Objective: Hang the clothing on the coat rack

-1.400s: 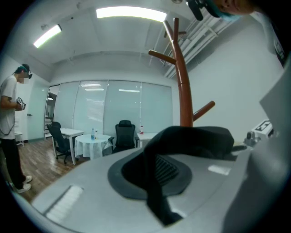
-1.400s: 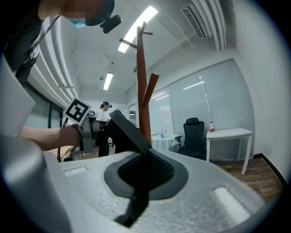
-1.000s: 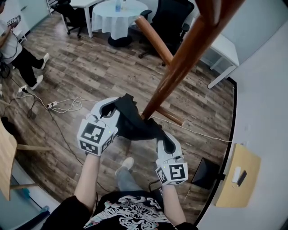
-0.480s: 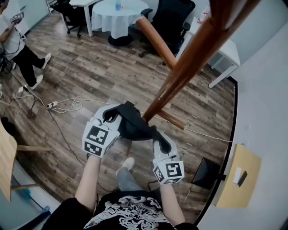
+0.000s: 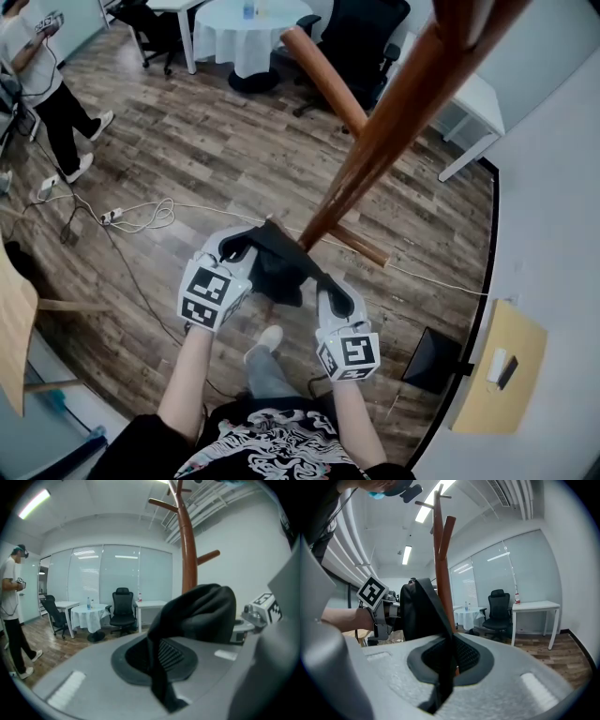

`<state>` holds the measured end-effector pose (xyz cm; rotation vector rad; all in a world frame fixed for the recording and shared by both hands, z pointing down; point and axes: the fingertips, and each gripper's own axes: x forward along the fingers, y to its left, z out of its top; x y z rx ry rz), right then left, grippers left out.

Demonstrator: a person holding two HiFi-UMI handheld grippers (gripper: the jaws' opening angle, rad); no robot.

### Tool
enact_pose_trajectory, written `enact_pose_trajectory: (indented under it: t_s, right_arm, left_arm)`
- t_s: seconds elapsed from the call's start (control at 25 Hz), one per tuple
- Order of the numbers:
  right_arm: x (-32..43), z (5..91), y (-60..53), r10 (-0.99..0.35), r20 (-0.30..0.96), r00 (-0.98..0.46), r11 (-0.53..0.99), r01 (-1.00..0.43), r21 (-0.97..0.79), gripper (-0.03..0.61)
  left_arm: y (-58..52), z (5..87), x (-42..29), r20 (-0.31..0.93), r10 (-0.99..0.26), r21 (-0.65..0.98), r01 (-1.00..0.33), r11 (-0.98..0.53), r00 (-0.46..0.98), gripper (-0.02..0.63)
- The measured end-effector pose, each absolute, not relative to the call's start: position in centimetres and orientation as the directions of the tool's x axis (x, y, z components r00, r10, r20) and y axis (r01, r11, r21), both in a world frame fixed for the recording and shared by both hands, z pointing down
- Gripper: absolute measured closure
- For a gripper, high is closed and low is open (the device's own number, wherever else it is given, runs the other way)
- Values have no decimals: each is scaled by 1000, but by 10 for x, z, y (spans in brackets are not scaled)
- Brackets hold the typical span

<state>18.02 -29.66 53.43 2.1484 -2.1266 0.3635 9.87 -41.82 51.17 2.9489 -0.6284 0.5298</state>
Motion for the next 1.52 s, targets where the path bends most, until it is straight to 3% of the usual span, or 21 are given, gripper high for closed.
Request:
enact_pose_trajectory:
  t_s: [0.56,0.68,0.76,1.12,1.52]
  right_arm:
    - [163,551,-286,-954,294,-66,16,-985,-170,572]
    - [161,553,-282,-948,308,-83,26,-982,-184,507]
    - [159,552,-278,-947,310,-88,30,-982,-186,500]
    - [161,551,-265,-946,310,-97,37,-981,-193,486]
    - [164,546,-249,-949,301,-94,35,-980,-195,465]
  left_arm:
    - [-382,539,97,383,-320,70,-373,-925,867,611]
    - [-374,543,97,391,-300,85,-359,-929,870,611]
    - [-370,542,97,395,-299,84,-358,-930,869,609]
    - [-365,539,87,374,-312,133,-384,-914,873,514]
    - [-355,534,74,388,-349,119,-421,-899,853,482]
